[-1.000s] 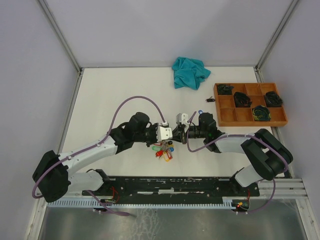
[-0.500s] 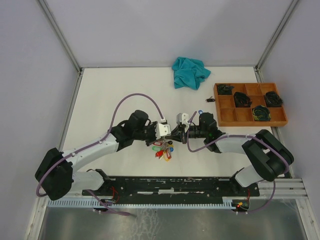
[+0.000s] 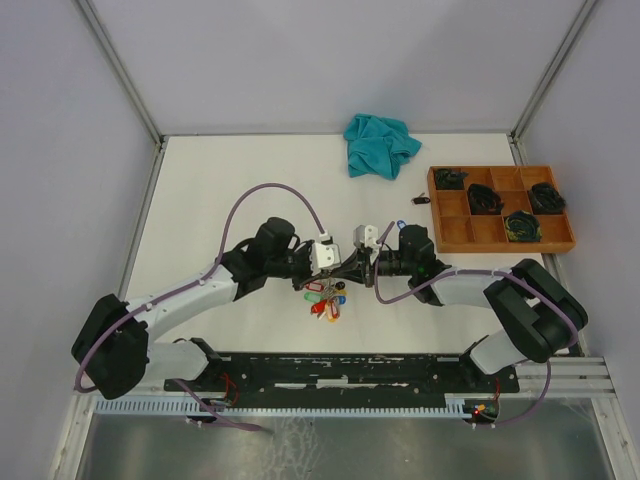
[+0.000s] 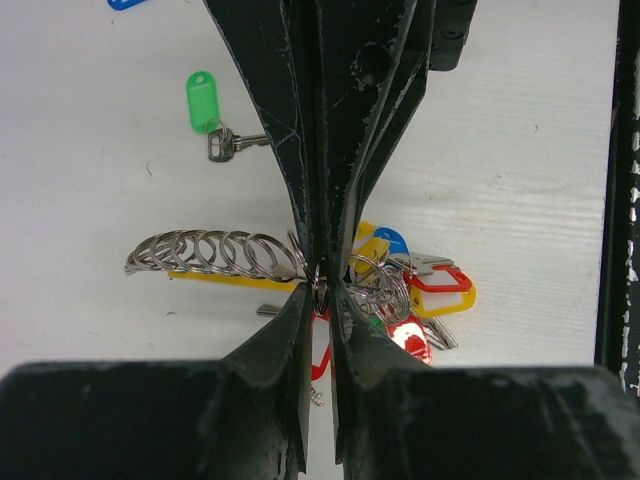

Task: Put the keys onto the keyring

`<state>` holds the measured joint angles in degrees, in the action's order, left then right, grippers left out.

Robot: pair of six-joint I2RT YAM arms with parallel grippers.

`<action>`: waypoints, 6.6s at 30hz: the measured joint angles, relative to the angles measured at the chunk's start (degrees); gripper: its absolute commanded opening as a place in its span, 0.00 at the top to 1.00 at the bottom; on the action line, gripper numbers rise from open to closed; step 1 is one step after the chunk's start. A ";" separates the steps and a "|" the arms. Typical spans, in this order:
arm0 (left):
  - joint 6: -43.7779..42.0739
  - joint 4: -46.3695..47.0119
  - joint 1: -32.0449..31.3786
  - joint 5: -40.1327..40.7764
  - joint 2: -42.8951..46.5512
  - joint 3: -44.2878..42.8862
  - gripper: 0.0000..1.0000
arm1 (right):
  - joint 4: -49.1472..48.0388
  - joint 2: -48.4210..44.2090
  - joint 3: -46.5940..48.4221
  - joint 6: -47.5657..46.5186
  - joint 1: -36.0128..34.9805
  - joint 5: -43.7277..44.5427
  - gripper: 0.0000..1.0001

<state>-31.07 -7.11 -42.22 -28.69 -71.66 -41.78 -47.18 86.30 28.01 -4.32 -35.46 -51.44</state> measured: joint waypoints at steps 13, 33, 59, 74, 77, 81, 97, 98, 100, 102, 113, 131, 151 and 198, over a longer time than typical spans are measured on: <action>0.17 -0.26 0.15 -0.37 -0.11 -0.04 0.97 | -0.31 -0.09 -0.31 2.47 0.00 1.11 0.77; 5.49 -3.61 0.15 18.40 -0.96 -3.54 0.97 | 42.51 -19.21 7.58 13.42 1.14 27.89 0.15; 7.80 -3.98 0.13 22.84 0.83 -4.26 0.97 | 69.57 12.57 37.38 19.63 13.97 67.73 0.44; 7.80 -5.11 0.15 22.58 0.81 -4.59 0.97 | 71.82 25.29 45.79 21.38 16.09 65.42 0.50; 7.80 -5.35 0.13 22.53 0.83 -4.79 0.97 | 71.97 25.55 46.05 22.23 16.11 64.94 0.57; 7.80 -5.70 0.13 22.49 0.83 -5.11 0.97 | 72.11 25.64 46.14 23.65 16.11 64.30 0.67; 7.87 -6.32 0.13 20.50 2.45 -5.33 0.97 | 73.57 6.29 23.26 43.67 4.52 63.87 0.61; 7.87 -6.32 0.15 20.50 2.47 -5.33 0.97 | 73.77 5.62 22.56 44.98 2.91 63.89 0.58; 7.87 -6.32 0.15 20.48 2.60 -5.33 0.97 | 73.88 4.35 21.55 46.80 0.76 63.73 0.51; 7.89 -6.36 0.15 20.44 2.89 -5.33 0.97 | 74.82 2.29 20.76 47.78 -0.33 63.76 0.42; 7.89 -6.36 0.13 19.61 4.48 -5.33 0.97 | 81.05 -8.74 20.09 41.44 -0.33 59.71 0.39; 7.87 -6.38 0.15 19.54 4.57 -5.33 0.97 | 82.34 2.21 23.63 34.03 -5.86 60.19 0.64; 7.89 -6.49 0.13 19.52 4.57 -5.33 0.97 | 84.43 5.38 24.63 34.47 -5.92 66.18 1.00; 7.91 -6.54 0.15 19.10 5.75 -5.33 0.97 | 77.94 3.63 27.15 65.92 -4.22 60.00 0.38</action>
<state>-23.16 -13.65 -42.06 -9.58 -65.91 -47.11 30.76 89.93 55.16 61.60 -39.68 8.56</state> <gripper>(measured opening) 0.046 0.589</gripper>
